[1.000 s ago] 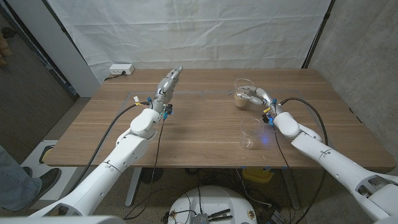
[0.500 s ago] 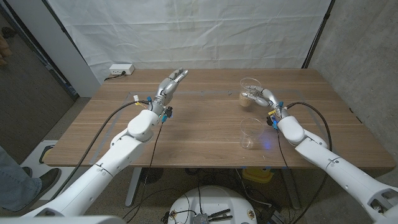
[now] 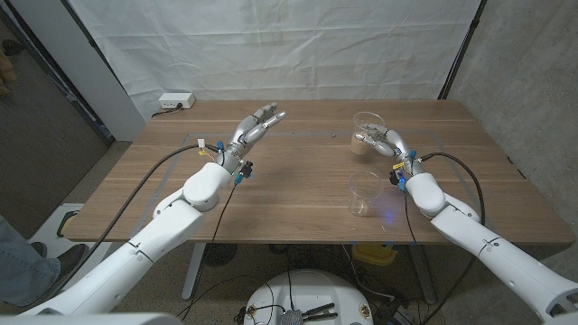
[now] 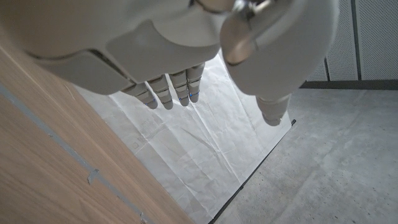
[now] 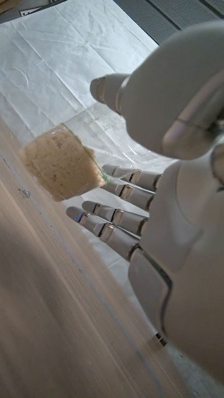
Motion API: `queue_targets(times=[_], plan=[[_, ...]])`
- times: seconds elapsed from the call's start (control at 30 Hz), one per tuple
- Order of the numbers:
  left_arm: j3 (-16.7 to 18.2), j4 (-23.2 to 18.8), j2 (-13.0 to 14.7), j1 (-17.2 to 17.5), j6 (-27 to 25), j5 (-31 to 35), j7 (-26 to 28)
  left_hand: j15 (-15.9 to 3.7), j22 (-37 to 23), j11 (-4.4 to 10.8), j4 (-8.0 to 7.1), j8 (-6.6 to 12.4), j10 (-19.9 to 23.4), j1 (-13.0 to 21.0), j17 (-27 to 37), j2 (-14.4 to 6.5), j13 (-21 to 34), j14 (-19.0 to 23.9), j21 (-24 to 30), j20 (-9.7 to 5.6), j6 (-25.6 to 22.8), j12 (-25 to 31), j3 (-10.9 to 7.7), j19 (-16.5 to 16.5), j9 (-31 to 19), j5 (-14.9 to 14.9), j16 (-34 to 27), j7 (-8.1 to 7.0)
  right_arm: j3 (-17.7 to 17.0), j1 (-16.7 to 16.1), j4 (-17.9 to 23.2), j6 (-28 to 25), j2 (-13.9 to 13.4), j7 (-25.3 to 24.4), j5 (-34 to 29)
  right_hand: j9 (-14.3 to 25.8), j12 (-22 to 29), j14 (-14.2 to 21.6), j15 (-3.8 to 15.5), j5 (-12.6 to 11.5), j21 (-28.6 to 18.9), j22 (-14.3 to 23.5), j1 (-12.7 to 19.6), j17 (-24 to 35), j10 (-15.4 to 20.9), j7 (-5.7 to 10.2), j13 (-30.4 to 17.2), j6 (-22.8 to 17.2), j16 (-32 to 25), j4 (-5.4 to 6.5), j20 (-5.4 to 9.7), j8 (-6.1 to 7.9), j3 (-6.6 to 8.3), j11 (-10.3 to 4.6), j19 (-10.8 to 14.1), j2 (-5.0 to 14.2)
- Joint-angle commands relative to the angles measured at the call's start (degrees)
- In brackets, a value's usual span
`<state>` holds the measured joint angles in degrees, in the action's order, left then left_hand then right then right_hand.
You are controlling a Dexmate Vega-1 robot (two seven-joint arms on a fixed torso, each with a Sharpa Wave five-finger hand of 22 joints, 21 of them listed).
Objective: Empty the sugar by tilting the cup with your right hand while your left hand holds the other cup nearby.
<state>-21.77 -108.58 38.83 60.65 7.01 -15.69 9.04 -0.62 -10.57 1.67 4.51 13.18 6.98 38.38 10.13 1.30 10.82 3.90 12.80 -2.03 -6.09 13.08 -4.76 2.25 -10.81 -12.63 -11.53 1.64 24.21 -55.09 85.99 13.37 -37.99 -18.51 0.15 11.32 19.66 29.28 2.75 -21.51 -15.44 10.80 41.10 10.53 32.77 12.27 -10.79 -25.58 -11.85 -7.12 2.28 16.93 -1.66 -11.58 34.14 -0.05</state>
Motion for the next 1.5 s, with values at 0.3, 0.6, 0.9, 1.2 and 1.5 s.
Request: queue_targets(times=[0.3, 0.6, 0.9, 1.2, 1.5], plan=[[-4.2, -0.4, 2.7, 1.8, 2.1, 5.8, -3.9, -0.12, -0.1, 0.29, 0.69, -0.07, 0.4, 0.4, 0.2, 1.1, 0.2, 0.3, 0.2, -0.79, -0.3, 0.2, 0.36, 0.0, -0.1, 0.0, -0.1, -0.3, -1.6, -3.4, 5.0, -1.5, -1.0, -2.1, 0.6, 0.2, -0.3, 0.0, 6.24, 0.2, 0.3, 0.3, 1.0, 0.2, 0.1, 0.02, -0.1, -0.7, 0.2, -0.53, 0.48, -0.26, -0.02, -0.03, 0.3, -0.11], [-6.1, -1.6, 3.7, 2.3, 3.4, 11.2, -4.2, -0.08, -0.1, 0.48, 0.77, -0.31, 0.3, 0.4, 0.3, 1.6, 0.2, -0.1, -0.2, -0.8, -0.1, 0.0, 0.72, 0.7, -0.1, -0.1, 0.2, -0.38, -1.0, -3.1, 5.1, -1.2, -0.5, -2.3, 0.0, 0.2, -0.3, 0.1, 6.1, 0.3, 0.4, 0.3, 1.0, 0.2, 0.2, -0.12, -0.1, -1.0, 0.3, -0.42, 0.44, -0.34, -0.13, -0.03, 0.3, -0.09], [-7.3, -3.0, 4.3, 3.0, 3.1, 17.4, -2.7, -0.3, -0.2, 0.81, 0.85, -0.24, 0.9, 0.5, 0.3, 2.1, 0.3, 0.0, -0.4, -0.86, -0.6, 0.1, 1.06, 1.1, -0.2, -0.3, 0.2, -0.64, -0.6, -2.3, 4.6, -0.9, -0.2, -1.7, 0.0, 0.2, -0.4, 0.1, 6.18, 0.4, 0.4, 0.3, 0.9, 0.3, 0.4, -0.12, -0.1, -1.2, 0.3, -0.27, 0.46, -0.4, -0.26, 0.01, 0.4, -0.07], [-9.4, -3.7, 4.5, 2.8, 3.7, 23.0, -2.8, -0.8, -0.2, 1.16, 0.94, -0.11, 1.4, 0.6, 0.3, 2.4, 0.3, 0.5, -0.4, -1.11, -1.4, 0.1, 1.37, 1.1, -0.2, -0.5, 0.1, -0.93, -0.1, -1.6, 3.4, 0.5, 0.4, -1.4, 0.1, 0.2, -0.4, 0.1, 6.15, 0.5, 0.5, 0.3, 0.8, 0.3, 0.5, -0.13, -0.1, -1.3, 0.3, -0.17, 0.48, -0.5, -0.36, 0.0, 0.4, -0.03], [-10.5, -5.9, 4.8, 3.9, 2.1, 35.4, 2.6, -1.38, -0.2, 1.97, 0.96, 0.0, 2.2, 0.7, 0.3, 2.6, 0.3, 0.8, -0.5, -1.44, -2.1, 0.3, 1.6, 1.1, -0.2, -0.7, 0.1, -1.31, -0.5, -1.9, 4.0, 0.1, 0.2, -1.5, 0.2, 0.2, -0.5, 0.2, 6.08, 0.6, 0.5, 0.3, 0.8, 0.4, 0.5, -0.16, -0.1, -1.4, 0.4, -0.07, 0.56, -0.59, -0.42, -0.01, 0.5, 0.05]])
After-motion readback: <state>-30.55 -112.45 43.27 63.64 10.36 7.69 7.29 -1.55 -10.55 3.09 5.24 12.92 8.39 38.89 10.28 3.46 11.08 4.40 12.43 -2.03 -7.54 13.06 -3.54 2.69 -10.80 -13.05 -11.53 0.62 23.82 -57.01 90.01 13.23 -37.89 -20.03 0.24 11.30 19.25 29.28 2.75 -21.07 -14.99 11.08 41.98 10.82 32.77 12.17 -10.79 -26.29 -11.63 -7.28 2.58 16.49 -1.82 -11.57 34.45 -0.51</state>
